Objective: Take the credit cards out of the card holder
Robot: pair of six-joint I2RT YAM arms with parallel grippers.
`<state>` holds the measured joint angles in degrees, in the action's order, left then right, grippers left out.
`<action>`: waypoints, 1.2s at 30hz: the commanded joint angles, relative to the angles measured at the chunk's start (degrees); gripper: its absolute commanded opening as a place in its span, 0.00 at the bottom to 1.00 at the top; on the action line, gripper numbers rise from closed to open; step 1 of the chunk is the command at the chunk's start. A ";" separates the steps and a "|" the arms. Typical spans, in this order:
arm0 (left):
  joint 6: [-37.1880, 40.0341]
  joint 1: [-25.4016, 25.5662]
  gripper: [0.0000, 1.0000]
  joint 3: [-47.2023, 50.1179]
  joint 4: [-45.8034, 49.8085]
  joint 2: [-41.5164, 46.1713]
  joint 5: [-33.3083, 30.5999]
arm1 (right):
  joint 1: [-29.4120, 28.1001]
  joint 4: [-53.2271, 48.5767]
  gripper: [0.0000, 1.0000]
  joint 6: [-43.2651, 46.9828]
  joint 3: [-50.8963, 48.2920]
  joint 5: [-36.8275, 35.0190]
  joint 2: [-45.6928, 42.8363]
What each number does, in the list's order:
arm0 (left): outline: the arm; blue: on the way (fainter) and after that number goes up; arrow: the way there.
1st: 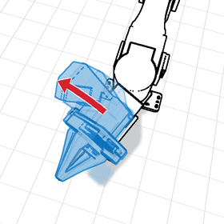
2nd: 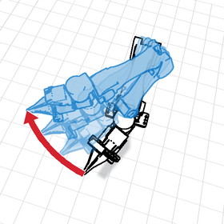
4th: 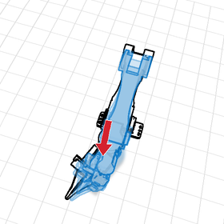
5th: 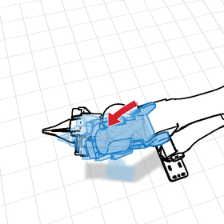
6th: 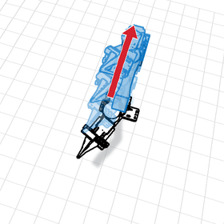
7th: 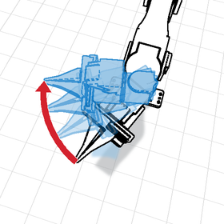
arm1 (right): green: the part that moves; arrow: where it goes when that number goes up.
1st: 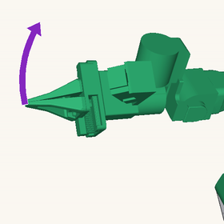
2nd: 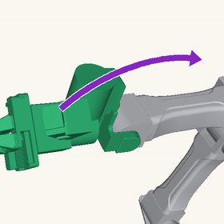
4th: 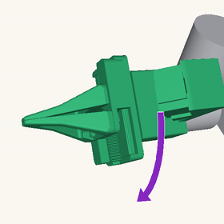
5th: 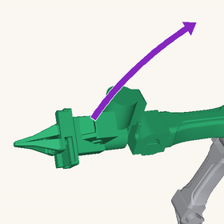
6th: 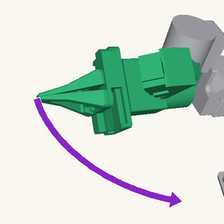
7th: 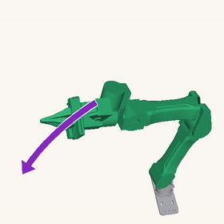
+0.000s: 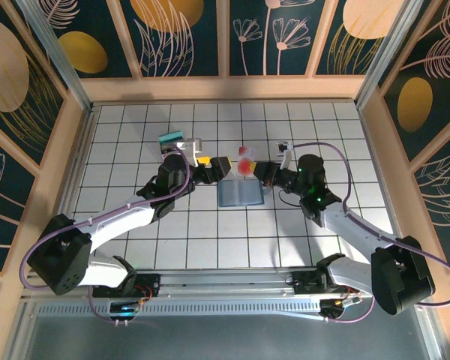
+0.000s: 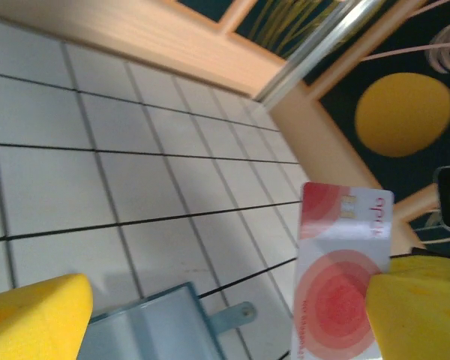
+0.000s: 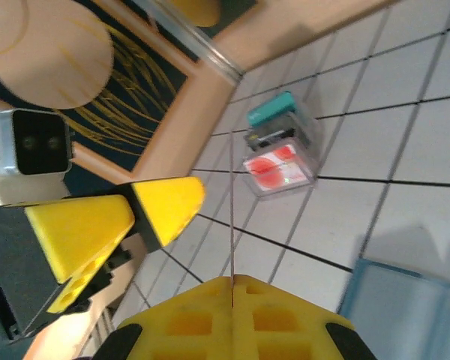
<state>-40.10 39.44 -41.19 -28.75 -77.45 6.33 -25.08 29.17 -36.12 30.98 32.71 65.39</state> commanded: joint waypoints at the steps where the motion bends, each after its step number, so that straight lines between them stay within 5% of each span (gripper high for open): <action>1: -0.57 -0.34 0.89 0.63 -9.56 -0.56 8.71 | 0.38 11.14 0.00 -3.20 -1.18 6.04 -1.06; 17: -1.90 -0.40 0.53 -0.12 -18.68 -3.60 18.63 | -0.02 22.43 0.00 -8.48 -1.41 12.08 2.66; 26: -0.98 -0.37 0.16 -0.29 -18.48 -2.82 18.38 | -0.32 22.81 0.00 -8.30 -1.19 12.51 4.58; 30: 1.08 -0.34 0.00 -0.99 -15.76 -2.26 17.64 | -0.32 20.75 0.08 -7.39 -1.02 11.67 4.58; 36: 14.67 -1.09 0.00 -5.25 -0.43 0.20 12.16 | -0.26 11.36 0.29 -2.63 0.20 7.40 1.79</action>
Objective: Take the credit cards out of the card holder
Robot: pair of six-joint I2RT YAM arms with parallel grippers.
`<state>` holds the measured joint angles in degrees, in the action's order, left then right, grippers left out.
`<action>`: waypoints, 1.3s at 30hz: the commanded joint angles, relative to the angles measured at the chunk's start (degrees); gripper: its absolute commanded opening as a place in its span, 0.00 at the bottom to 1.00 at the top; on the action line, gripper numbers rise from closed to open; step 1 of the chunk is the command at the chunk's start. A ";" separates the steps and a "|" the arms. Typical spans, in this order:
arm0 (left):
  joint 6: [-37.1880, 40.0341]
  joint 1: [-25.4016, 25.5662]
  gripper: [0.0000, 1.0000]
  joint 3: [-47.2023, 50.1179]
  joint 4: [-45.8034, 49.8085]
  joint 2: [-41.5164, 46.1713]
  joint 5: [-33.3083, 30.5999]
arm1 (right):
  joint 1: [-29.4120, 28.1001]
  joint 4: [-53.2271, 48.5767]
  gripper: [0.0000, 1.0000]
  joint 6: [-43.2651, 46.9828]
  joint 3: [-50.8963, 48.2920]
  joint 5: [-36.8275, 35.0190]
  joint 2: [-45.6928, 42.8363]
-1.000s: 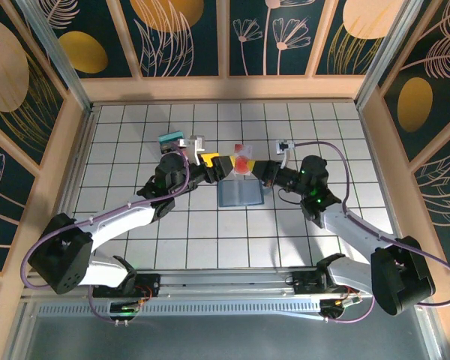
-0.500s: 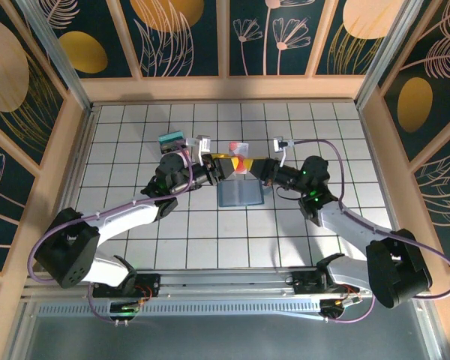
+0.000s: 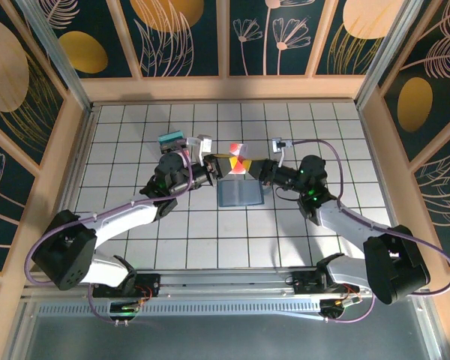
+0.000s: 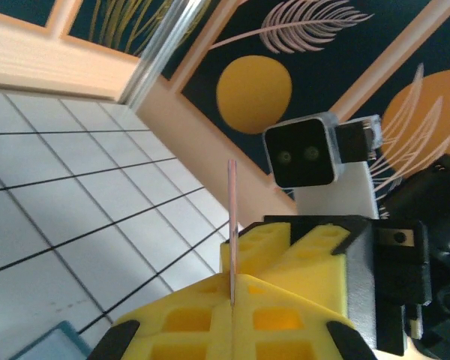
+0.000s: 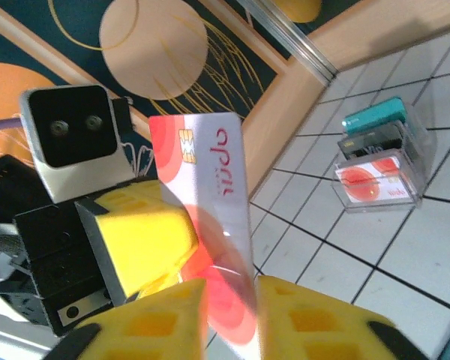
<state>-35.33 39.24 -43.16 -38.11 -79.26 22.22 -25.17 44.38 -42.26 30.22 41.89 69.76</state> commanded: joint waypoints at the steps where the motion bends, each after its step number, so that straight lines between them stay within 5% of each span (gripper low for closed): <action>1: 13.61 -1.24 0.00 -4.27 11.86 2.24 -4.00 | -0.08 -5.74 0.33 4.41 1.13 -2.70 -3.28; 7: 35.24 -3.60 0.00 -12.21 33.46 0.88 -11.81 | 0.28 -17.79 0.55 9.80 3.12 -10.56 -8.06; 19: 65.03 -14.52 0.00 -19.17 49.74 -1.68 -10.73 | 0.72 -33.49 0.78 13.17 5.28 -28.41 -16.34; 23: 73.88 -18.23 0.00 -22.10 55.92 -4.44 -8.07 | 0.73 -37.79 0.92 13.34 5.88 -33.84 -18.12; 32: 88.03 -26.44 0.00 -29.79 65.77 -11.88 -3.71 | 0.81 -44.57 0.99 12.64 6.84 -42.57 -21.19; 39: 93.31 -28.26 0.00 -35.90 71.39 -18.33 -2.83 | 0.79 -45.70 0.99 11.90 7.82 -44.27 -20.77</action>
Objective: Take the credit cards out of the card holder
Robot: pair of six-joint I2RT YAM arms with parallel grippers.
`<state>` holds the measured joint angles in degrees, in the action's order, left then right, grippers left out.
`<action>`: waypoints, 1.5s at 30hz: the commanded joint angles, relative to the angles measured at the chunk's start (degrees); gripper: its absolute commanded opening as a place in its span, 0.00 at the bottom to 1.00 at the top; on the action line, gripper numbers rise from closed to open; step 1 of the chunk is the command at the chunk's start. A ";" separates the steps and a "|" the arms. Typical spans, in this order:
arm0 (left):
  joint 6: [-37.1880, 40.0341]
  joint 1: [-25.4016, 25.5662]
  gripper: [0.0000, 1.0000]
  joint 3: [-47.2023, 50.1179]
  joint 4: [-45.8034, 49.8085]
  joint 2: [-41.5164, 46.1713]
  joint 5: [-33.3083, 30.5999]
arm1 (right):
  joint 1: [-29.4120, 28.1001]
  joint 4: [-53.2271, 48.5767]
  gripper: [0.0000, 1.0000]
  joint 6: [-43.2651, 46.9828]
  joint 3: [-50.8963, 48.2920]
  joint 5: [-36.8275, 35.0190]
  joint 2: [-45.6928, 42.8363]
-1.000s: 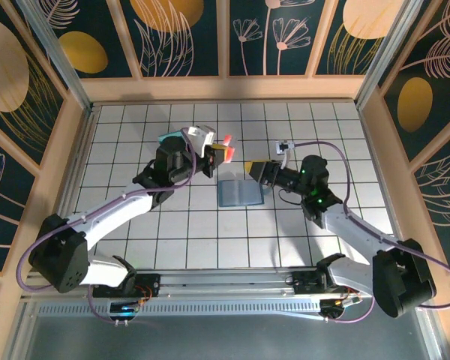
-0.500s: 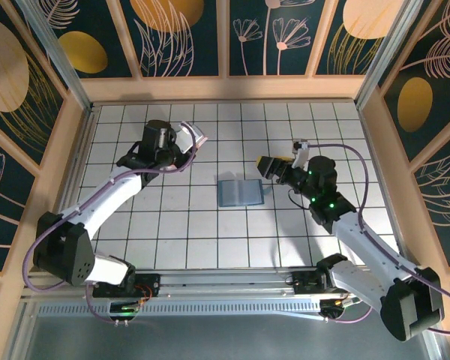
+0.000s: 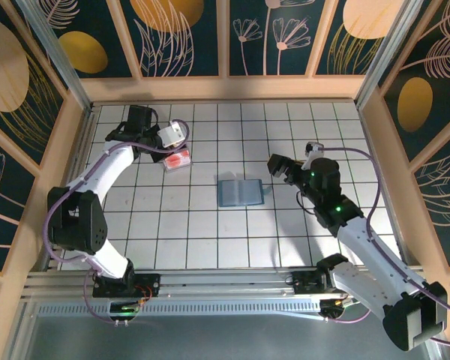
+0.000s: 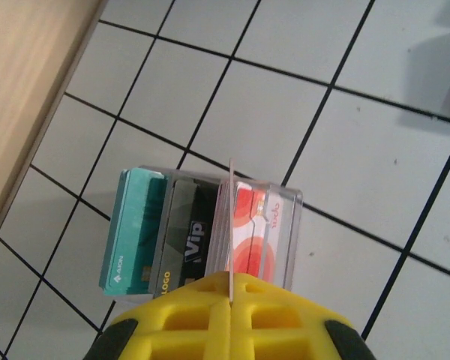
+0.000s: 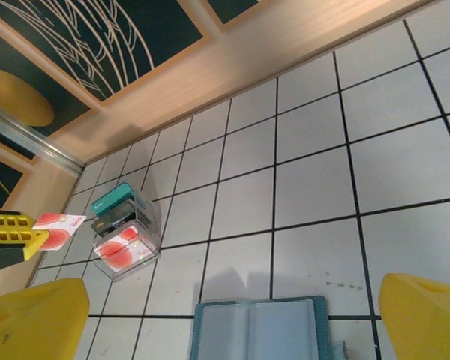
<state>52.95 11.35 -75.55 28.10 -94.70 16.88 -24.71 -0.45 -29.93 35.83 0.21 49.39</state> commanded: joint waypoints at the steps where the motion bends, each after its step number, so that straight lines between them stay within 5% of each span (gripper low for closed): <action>1: 5.24 -0.37 0.00 -4.40 5.99 -3.87 2.29 | 0.30 -0.82 0.99 -0.56 2.36 -2.51 -0.16; 45: 4.31 -1.60 0.00 -10.81 6.81 -17.96 -2.38 | 0.32 -0.35 0.99 -1.71 2.22 -1.44 1.88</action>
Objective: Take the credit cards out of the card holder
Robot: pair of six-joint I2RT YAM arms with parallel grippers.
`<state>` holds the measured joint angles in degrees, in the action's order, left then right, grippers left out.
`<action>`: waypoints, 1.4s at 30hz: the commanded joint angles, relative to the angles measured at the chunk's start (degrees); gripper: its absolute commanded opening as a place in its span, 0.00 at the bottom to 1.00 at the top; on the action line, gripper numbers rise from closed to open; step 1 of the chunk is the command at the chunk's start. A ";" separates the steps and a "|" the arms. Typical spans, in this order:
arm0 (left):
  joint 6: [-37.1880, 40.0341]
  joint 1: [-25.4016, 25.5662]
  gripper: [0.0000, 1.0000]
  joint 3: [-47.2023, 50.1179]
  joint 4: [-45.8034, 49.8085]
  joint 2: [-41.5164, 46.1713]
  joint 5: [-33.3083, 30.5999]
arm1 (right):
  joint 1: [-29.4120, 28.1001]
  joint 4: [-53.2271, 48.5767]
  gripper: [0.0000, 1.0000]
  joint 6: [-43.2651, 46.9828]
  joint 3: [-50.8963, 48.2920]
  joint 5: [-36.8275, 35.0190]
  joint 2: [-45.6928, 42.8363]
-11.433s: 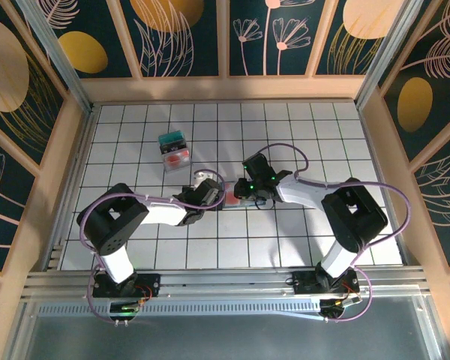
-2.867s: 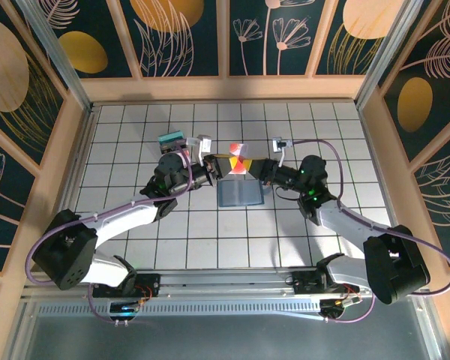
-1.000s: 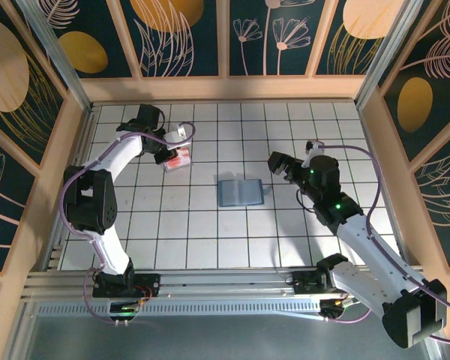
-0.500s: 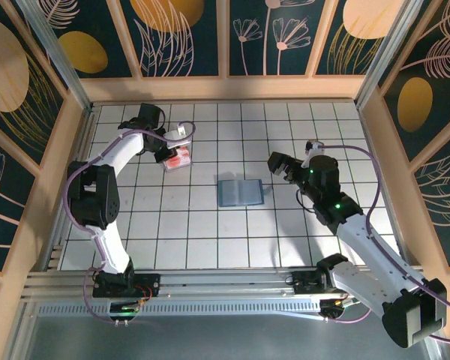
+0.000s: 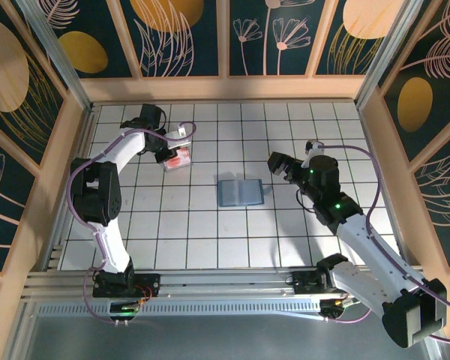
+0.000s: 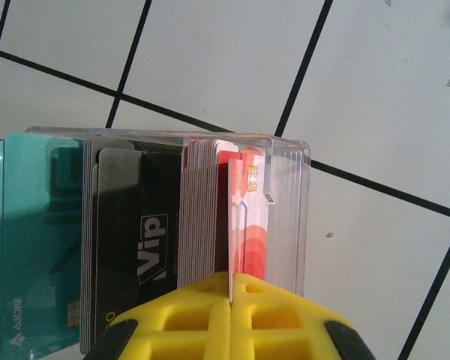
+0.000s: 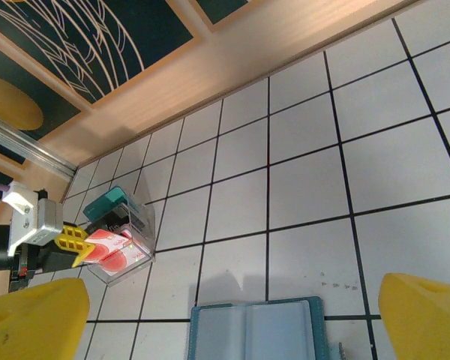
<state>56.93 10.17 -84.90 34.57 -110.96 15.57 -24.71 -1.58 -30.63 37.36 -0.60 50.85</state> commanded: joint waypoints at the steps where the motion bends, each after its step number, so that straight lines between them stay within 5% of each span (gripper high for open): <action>1: 0.29 -0.48 0.00 -1.52 0.47 -1.78 -1.15 | 0.35 0.83 0.99 -1.00 0.69 -0.63 0.47; 12: -0.50 -0.45 0.08 -3.48 2.67 -2.77 -1.86 | 0.36 1.23 0.99 -1.01 0.34 -0.63 0.41; 14: -0.57 -0.45 0.16 -4.03 3.09 -2.55 -1.76 | 0.36 1.32 0.99 -1.01 0.21 -0.60 0.47; 27: -2.27 -0.44 0.18 -4.31 4.11 3.10 0.69 | 0.36 1.68 0.99 -0.42 -0.19 -0.63 0.44; 34: -9.57 -0.40 0.20 -2.24 0.10 10.78 2.33 | 0.36 0.35 0.99 0.50 -0.10 -3.19 -0.89; 38: -16.54 -0.46 0.42 2.39 -7.09 16.64 -0.24 | 0.36 -0.67 0.99 0.75 -0.36 -5.61 -2.08; 42: -25.17 -0.42 0.96 8.43 -15.23 22.21 -3.10 | 0.40 -1.40 0.99 1.62 -1.20 -8.85 -4.30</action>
<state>40.25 10.07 -79.77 26.06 -91.18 14.46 -24.71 -2.11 -30.24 36.84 -5.04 48.66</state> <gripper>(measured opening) 0.853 0.992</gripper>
